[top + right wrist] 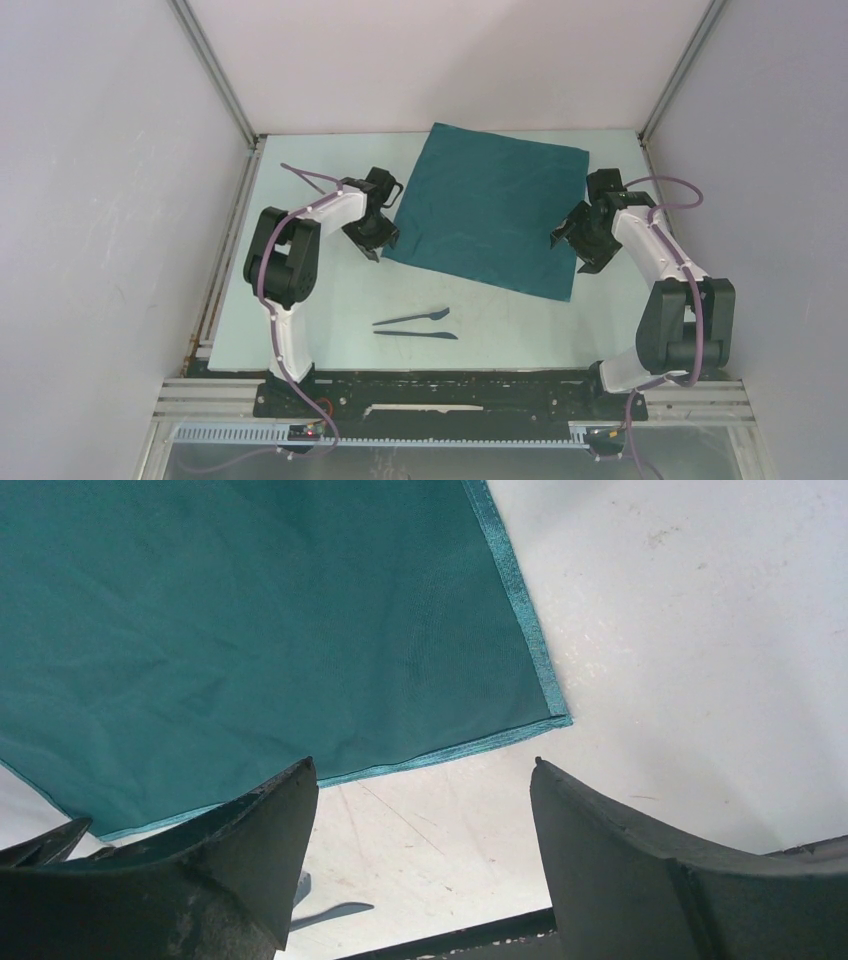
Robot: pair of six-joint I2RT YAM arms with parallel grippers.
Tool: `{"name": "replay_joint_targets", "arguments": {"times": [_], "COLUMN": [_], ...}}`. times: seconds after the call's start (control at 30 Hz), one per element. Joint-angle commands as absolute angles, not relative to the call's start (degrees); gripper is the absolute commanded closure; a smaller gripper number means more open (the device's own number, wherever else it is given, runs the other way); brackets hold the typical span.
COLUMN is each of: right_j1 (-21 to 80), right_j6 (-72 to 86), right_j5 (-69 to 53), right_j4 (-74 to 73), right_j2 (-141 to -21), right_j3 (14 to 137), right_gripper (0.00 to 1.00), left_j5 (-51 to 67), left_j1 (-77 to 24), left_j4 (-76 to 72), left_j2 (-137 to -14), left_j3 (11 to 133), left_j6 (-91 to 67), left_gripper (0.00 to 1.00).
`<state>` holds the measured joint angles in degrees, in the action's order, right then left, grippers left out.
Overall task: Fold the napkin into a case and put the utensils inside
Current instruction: Flatten the napkin at the center of the board.
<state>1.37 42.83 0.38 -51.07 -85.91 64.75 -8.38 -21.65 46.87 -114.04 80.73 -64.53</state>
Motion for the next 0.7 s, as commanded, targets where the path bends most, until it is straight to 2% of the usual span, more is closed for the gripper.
{"name": "replay_joint_targets", "arguments": {"times": [0.0, 0.1, 0.13, 0.23, 0.4, 0.47, 0.67], "right_j1": [1.4, 1.5, 1.6, 1.4, 0.9, 0.6, -1.1], "right_j6": [44.2, 45.2, 45.5, 47.6, 52.0, 53.4, 55.4], "right_j5": [1.7, 2.5, 2.2, 1.7, 1.7, 1.4, 1.1], "right_j4": [-51.3, -53.0, -53.7, -55.0, -55.1, -54.4, -53.6], "right_j2": [-84.0, -83.9, -84.1, -84.7, -85.4, -85.4, -86.1], "right_j3": [64.9, 64.8, 64.8, 64.1, 60.7, 59.5, 57.1], "right_gripper": [0.15, 0.14, 0.13, 0.12, 0.12, 0.15, 0.22], "left_j5": [-9.2, -10.1, -10.2, -10.0, -8.2, -7.7, -7.9], "left_j1": [-22.2, -22.2, -22.2, -22.2, -22.3, -22.6, -24.7], "left_j4": [47.5, 47.2, 46.7, 44.8, 42.0, 40.2, 34.6], "left_j2": [-115.3, -115.4, -115.2, -114.0, -111.3, -109.2, -99.9], "left_j3": [81.7, 81.3, 80.9, 79.4, 75.9, 73.5, 63.4], "left_j6": [-66.7, -66.4, -66.4, -66.3, -65.6, -65.4, -66.1], "left_gripper": [0.45, 0.56, 0.64, 0.8, 0.97, 1.0, 1.0]}}
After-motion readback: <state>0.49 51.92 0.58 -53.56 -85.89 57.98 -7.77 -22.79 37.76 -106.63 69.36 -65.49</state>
